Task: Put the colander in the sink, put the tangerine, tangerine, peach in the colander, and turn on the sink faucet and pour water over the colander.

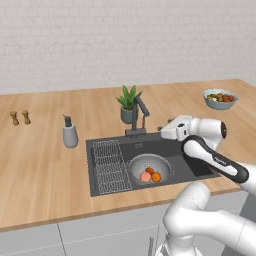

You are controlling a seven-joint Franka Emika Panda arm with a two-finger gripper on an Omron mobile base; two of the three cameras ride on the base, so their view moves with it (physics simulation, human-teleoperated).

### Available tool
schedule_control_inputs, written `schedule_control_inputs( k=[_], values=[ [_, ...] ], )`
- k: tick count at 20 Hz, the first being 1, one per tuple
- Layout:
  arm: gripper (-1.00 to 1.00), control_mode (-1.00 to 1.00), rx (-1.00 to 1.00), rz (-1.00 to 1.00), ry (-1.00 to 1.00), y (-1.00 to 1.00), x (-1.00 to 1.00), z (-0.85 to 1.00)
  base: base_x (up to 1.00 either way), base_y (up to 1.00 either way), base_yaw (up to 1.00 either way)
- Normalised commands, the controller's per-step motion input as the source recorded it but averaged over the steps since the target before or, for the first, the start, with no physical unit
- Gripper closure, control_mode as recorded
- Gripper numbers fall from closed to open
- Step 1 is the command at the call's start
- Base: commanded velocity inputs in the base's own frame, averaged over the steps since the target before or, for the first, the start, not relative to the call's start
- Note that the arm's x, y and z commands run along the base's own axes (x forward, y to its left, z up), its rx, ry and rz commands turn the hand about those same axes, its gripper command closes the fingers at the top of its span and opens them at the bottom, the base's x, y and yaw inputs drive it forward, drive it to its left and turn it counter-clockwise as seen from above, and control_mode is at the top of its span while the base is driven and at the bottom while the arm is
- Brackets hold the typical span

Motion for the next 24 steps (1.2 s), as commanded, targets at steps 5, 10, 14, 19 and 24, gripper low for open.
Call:
schedule_control_inputs(
  k=[5, 10, 14, 19, 24],
  values=[
    [-1.0, -1.0, 0.11, -0.27, 0.4, -0.28, 0.01, 0.27, 0.0, 0.0, 0.0],
    [-1.0, -1.0, 0.22, -0.35, 0.53, -0.23, 0.01, 0.22, 0.0, 0.0, 0.0],
    [-1.0, -1.0, 0.32, -0.35, 0.53, -0.29, -0.02, 0.07, 0.0, 0.0, 0.0],
    [-1.0, -1.0, 0.45, -0.19, 0.33, -0.25, -0.05, 0.0, 0.0, 0.0, 0.0],
    [-1.0, -1.0, 0.53, -0.1, 0.12, 0.0, -0.01, -0.02, 0.0, 0.0, 0.0]
  ],
)
